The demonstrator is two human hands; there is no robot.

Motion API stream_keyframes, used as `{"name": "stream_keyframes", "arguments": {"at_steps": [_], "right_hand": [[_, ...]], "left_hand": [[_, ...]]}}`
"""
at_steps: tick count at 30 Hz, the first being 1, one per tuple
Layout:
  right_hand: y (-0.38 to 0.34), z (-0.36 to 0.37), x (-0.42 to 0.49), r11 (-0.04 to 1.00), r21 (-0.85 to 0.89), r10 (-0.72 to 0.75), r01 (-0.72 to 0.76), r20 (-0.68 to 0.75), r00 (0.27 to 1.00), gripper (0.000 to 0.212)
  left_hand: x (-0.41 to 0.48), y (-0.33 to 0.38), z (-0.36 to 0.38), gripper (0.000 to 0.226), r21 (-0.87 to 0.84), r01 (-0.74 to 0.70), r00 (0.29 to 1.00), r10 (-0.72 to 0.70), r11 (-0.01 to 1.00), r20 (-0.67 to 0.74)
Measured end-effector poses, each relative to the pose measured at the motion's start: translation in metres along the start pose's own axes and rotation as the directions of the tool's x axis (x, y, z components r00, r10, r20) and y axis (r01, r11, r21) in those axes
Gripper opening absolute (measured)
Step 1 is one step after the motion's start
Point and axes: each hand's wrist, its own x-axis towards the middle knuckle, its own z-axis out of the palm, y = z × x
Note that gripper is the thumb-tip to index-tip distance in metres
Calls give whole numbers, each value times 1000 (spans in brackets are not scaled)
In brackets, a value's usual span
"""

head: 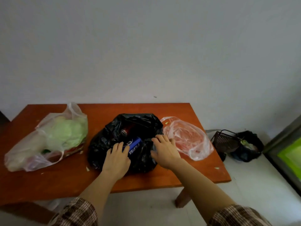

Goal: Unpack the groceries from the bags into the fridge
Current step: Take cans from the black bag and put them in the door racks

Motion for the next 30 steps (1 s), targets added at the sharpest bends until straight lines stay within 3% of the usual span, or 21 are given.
{"name": "stream_keyframes", "arguments": {"at_steps": [5, 9, 15, 20, 26, 30], "right_hand": [[-6, 28, 56, 1000, 27, -11, 9, 73, 997, 54], [-5, 46, 81, 999, -30, 40, -36, 136, 990, 43], [12, 61, 72, 964, -152, 250, -220, 217, 944, 28], [-3, 66, 83, 923, -245, 345, -295, 193, 919, 34], [-5, 66, 81, 809, -336, 564, -481, 218, 796, 29], [0, 74, 83, 708, -99, 705, -699, 162, 691, 33]], "left_hand": [[35, -24, 27, 48, -64, -110, 993, 112, 992, 30], [66, -30, 42, 51, -160, -202, 977, 211, 966, 39], [87, -45, 65, 58, -317, -161, 962, 221, 935, 161], [91, -62, 78, 64, -370, -148, 944, 243, 917, 224], [94, -64, 81, 67, -412, -96, 930, 230, 906, 288], [94, -60, 80, 65, -449, -35, 930, 193, 893, 312]]}}
